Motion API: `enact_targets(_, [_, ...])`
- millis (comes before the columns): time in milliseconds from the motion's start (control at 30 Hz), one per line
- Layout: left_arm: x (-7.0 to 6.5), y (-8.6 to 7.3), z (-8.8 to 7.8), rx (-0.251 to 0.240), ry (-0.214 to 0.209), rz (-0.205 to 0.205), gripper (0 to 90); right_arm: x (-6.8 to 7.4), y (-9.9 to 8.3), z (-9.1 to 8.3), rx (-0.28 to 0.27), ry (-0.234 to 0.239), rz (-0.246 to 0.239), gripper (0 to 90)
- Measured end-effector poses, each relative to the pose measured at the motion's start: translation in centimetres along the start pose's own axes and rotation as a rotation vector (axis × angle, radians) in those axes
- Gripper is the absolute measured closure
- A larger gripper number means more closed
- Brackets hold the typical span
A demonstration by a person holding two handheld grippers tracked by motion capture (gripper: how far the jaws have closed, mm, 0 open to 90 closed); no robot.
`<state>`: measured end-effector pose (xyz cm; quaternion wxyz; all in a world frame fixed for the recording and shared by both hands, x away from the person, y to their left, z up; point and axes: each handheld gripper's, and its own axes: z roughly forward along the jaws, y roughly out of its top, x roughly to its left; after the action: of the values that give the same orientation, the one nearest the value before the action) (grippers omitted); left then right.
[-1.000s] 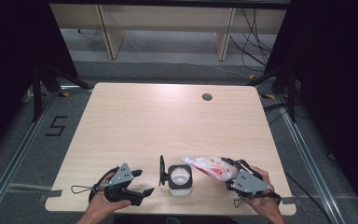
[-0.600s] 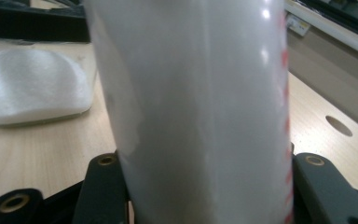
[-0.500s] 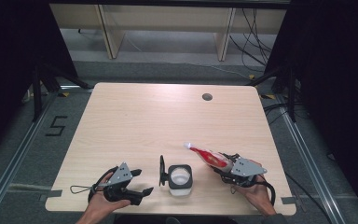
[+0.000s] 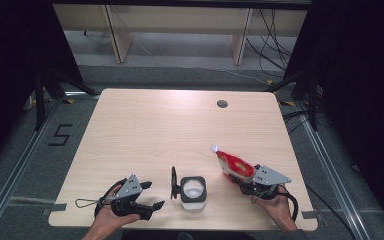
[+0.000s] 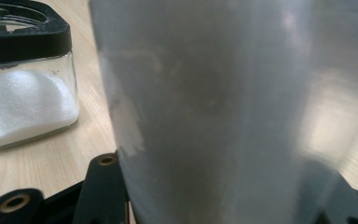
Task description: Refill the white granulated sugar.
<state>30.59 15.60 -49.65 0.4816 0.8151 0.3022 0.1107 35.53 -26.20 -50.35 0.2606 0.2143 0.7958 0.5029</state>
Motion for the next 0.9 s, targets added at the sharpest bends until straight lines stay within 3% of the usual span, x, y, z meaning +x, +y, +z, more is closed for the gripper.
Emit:
enact_targets(100, [0.1,0.0,0.0,0.001,-0.001,0.02,20.9,-0.1,-0.1,0.0,-0.008,-0.006,-0.002,50.3])
enact_targets(267, [0.1,0.0,0.0,0.001,-0.002,0.02,20.9,-0.3,-0.3,-0.2,-0.015,-0.006,0.059,49.9])
enact_targets(300, [0.2,0.1,-0.1,0.015,-0.003,0.034,21.0,-0.4,-0.3,-0.1,-0.022,-0.032,0.052,49.8])
enact_targets(333, [0.1,0.0,-0.1,0.017,0.0,0.002,20.9,-0.5,-0.3,-0.3,0.004,-0.025,0.062,49.7])
enact_targets(433, [0.0,0.0,-0.1,0.023,0.002,0.005,21.0,-0.5,-0.4,-0.4,-0.001,-0.035,0.089,49.4])
enact_targets(467, [0.0,0.0,-0.1,0.023,0.001,0.004,21.0,-0.7,-0.5,-0.3,-0.026,-0.033,0.083,49.4])
enact_targets(533, [0.0,0.0,0.0,0.013,0.003,0.0,21.0,-0.8,-0.8,-0.6,-0.02,-0.034,0.126,49.4])
enact_targets(600, [0.2,0.1,-0.1,0.015,0.002,0.025,20.9,-0.9,-0.9,-0.7,-0.033,-0.031,0.135,49.0])
enact_targets(633, [0.1,0.0,-0.1,0.015,0.005,0.013,21.0,-0.9,-0.8,-0.9,-0.035,-0.019,0.148,48.8])
enact_targets(767, [0.2,0.1,0.0,0.008,0.0,0.023,21.0,-1.1,-0.8,-1.3,-0.035,-0.052,0.143,46.5])
enact_targets(800, [0.2,0.1,-0.1,0.015,0.0,0.03,21.0,-1.2,-0.8,-1.5,-0.035,-0.046,0.156,45.7])
enact_targets(833, [0.1,0.0,-0.1,0.014,0.005,0.013,21.0,-1.0,-0.9,-1.6,-0.027,-0.038,0.204,45.3])
enact_targets(900, [0.1,0.1,0.0,0.007,0.001,0.011,21.0,-1.1,-0.9,-1.7,-0.04,-0.04,0.189,45.1])
